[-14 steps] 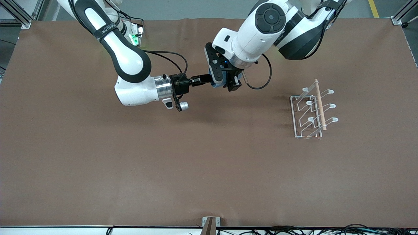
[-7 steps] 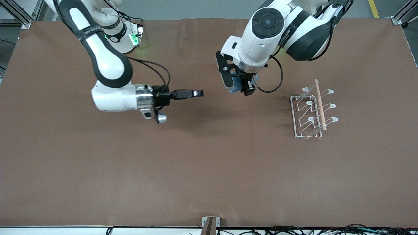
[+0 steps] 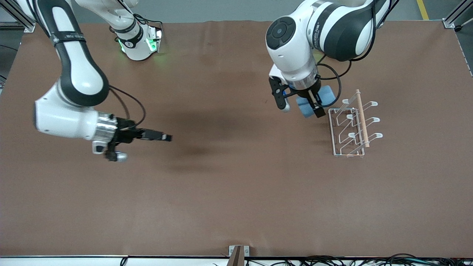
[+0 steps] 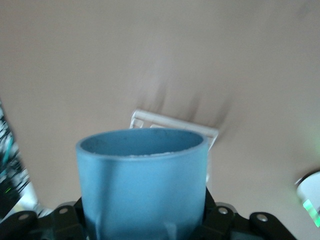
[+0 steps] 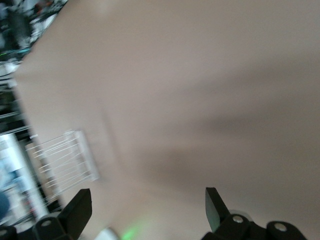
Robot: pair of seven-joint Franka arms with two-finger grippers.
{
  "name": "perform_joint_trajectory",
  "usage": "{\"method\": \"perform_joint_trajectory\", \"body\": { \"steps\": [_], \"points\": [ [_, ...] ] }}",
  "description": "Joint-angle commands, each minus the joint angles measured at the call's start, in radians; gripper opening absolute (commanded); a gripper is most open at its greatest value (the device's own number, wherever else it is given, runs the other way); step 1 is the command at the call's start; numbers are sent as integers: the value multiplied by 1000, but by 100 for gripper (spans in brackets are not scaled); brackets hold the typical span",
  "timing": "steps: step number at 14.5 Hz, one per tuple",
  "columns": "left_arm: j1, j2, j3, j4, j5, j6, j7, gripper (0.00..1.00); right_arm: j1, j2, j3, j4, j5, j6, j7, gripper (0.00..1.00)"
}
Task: Hang cup on cup holder
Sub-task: 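Carry the cup to the rack with the left gripper while the right gripper retracts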
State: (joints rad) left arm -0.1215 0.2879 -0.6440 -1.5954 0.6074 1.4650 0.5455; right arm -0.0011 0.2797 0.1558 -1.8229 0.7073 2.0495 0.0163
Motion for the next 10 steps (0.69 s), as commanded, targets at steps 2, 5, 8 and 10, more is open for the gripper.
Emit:
{"method": "perform_joint_trajectory", "body": {
  "steps": [2,5,8,10],
  "points": [
    [3,74,-3,-47,234,-87,65,0,7,-20,-70,75,-421,-11,24,100],
    [10,137,10,-75,389,-138,94,0,6,-68,-102,123,-661,-19,8,100],
    [5,166,61,-171,527,-152,96,0,-2,-91,-180,242,-732,-106,-4,100],
    [0,197,89,-208,604,-152,109,0,-4,-128,-193,298,-732,-208,-1,100]
  ]
}}
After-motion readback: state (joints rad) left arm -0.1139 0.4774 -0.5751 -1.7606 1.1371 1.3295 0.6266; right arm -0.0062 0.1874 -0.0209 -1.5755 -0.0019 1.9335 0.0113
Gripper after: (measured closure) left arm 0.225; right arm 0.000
